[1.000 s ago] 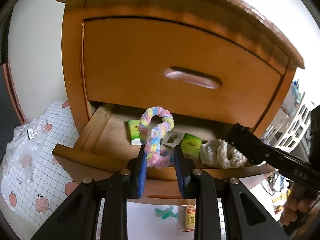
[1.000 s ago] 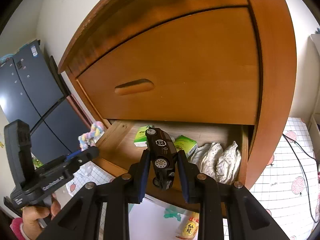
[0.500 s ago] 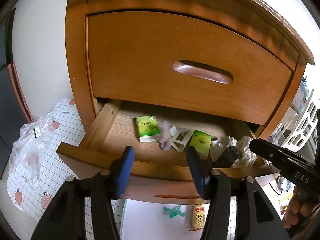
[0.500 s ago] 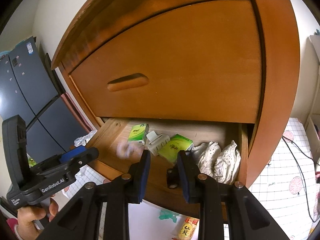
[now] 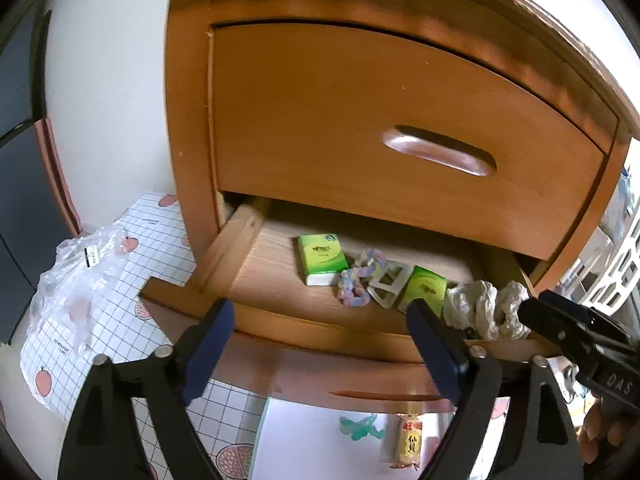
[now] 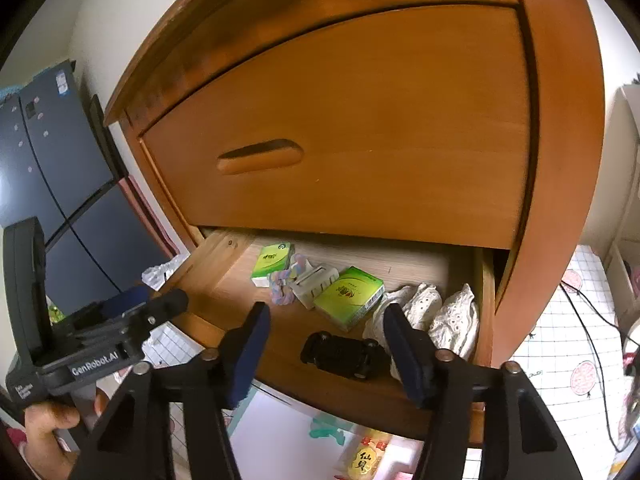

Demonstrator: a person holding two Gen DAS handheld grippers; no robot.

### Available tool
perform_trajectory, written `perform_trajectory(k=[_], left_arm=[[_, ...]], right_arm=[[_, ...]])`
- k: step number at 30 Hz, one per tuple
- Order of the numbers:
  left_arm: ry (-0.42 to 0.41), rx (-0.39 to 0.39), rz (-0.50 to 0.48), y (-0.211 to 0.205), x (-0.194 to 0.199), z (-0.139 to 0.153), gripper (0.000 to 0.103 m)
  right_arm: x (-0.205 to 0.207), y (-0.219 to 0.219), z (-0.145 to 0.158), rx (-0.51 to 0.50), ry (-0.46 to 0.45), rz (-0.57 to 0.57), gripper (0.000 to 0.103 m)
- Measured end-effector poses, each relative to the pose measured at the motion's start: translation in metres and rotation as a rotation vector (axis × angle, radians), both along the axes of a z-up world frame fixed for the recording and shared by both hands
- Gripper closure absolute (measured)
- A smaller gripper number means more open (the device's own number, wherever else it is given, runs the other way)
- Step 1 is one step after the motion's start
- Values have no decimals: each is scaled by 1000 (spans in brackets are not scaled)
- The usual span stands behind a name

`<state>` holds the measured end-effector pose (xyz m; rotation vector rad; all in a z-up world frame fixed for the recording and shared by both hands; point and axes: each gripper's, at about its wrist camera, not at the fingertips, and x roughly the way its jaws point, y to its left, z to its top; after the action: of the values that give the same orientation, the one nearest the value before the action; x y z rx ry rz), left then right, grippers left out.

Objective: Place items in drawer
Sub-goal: 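Release the rope toy with the left tool while the right tool releases the car, then withdraw both tools from the drawer back over the tray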

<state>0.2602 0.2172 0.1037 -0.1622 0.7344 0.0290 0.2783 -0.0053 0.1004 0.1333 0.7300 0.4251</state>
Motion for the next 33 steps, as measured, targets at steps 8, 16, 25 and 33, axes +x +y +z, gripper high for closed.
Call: perform_trajectory(k=[8, 16, 25, 33], left_arm=[[-42, 1, 75, 16, -8, 1, 0], [-44, -32, 121, 31, -17, -4, 0], [-68, -59, 128, 36, -28, -3, 0], [-147, -101, 83, 31, -54, 6, 0]], right_arm=[[-3, 6, 0, -18, -22, 23, 13], [-4, 10, -2, -37, -31, 43, 0], [-6, 10, -2, -44, -33, 49, 0], [-21, 0, 8, -39, -85, 57, 0]])
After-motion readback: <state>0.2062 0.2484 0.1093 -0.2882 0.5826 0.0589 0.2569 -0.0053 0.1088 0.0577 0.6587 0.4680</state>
